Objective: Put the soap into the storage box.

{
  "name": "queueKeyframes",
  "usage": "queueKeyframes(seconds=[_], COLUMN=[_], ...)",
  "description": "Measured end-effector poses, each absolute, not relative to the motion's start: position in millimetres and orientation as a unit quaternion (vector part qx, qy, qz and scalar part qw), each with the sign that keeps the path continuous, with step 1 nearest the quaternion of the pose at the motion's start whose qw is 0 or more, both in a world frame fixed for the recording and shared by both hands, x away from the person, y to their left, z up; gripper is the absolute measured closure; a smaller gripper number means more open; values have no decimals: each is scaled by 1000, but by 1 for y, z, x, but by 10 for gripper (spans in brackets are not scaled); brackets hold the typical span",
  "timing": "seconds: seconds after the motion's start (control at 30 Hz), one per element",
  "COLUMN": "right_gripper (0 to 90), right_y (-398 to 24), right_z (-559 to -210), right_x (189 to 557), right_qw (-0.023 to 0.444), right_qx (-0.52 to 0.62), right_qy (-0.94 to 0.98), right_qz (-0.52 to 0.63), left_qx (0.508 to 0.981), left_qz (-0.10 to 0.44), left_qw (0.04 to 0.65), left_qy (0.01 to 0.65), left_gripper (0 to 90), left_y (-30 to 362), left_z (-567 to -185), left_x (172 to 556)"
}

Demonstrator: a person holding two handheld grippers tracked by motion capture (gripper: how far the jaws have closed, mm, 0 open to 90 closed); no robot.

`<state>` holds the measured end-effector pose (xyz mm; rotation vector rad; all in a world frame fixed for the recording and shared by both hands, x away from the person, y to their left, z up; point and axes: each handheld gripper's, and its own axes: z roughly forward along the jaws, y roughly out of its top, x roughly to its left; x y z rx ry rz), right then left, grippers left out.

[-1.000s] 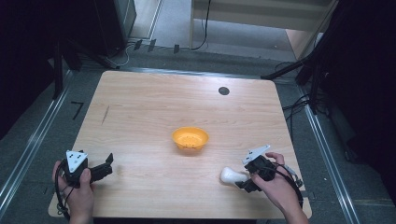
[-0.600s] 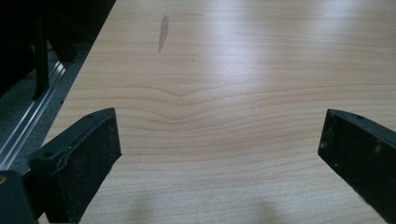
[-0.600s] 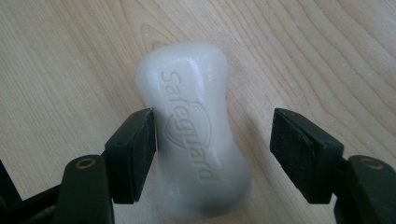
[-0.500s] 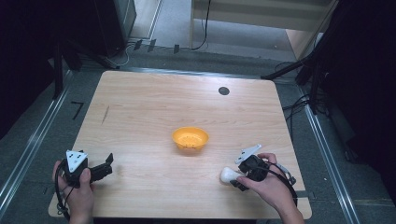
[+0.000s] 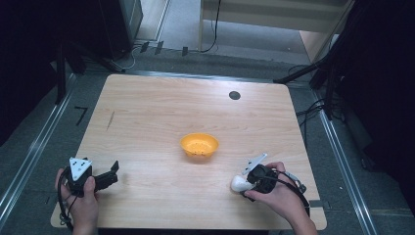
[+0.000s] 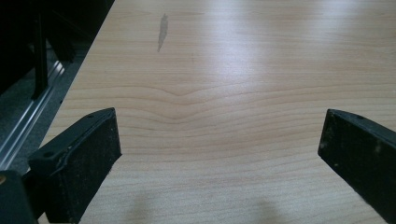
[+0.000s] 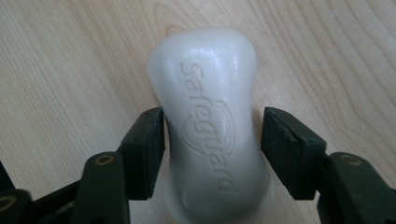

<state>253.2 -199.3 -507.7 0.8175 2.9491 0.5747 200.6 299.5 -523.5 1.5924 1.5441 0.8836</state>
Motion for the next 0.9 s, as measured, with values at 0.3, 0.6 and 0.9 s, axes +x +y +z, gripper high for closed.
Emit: queueKeyframes(seconds=[0.3,0.6,0.9], right_gripper=[478,481,489], right_y=[-199,-198,-196], right_z=[-512,-512,-511], right_x=[249,248,249], right_qw=[29,36,33], right_qx=[253,247,260], right_qy=[948,950,948], right_qz=[190,186,183], left_qx=[621,622,628], left_qz=[342,339,339], left_qw=[369,370,367], left_qy=[600,601,596], left_gripper=[0,0,0], left_y=[300,300,299], left_z=[-524,-524,-523], left_x=[201,201,201])
